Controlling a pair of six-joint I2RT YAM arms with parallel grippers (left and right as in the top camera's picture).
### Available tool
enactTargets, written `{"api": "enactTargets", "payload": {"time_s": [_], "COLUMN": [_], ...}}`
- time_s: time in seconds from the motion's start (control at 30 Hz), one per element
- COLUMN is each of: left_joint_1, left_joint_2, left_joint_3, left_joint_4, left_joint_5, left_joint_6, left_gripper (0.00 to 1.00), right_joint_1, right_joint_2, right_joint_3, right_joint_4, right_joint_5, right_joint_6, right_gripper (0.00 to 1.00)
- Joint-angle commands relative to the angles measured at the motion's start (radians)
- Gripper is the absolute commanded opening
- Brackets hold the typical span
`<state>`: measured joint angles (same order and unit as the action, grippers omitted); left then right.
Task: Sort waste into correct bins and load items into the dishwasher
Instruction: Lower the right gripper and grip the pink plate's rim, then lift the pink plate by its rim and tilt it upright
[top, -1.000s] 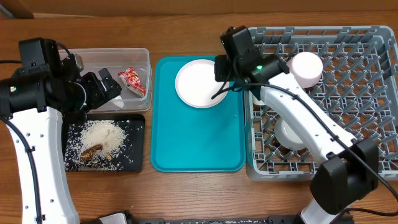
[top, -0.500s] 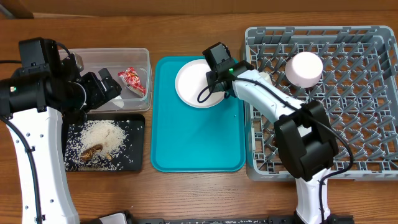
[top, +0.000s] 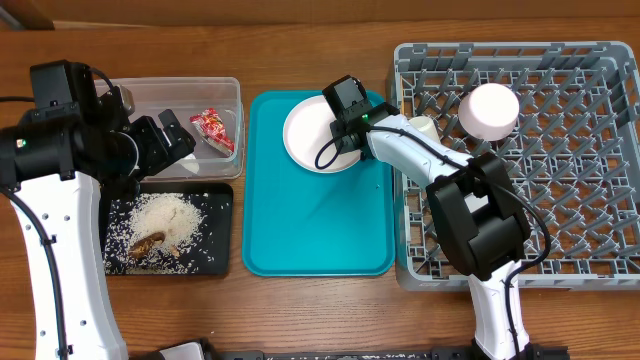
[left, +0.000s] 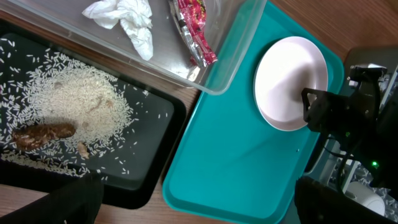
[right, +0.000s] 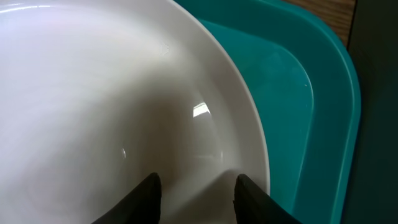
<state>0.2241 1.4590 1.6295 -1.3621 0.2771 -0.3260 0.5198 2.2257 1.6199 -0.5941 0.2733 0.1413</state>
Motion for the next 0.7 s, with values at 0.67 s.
{"api": "enactTargets", "payload": {"time_s": [0.67], "left_joint_1": [-0.003], "left_joint_2": [-0.006], "left_joint_3": [0.01], "left_joint_4": [0.001], "left_joint_5": [0.008], "left_joint_6": [-0.003], "left_gripper": [1.0], "right_joint_1": [0.347], "right_joint_2": [0.027], "right_joint_3": [0.005], "right_joint_4": [-0.409], "right_joint_5": [-0.031], "right_joint_6": [-0.198], "right_gripper": [0.51]}}
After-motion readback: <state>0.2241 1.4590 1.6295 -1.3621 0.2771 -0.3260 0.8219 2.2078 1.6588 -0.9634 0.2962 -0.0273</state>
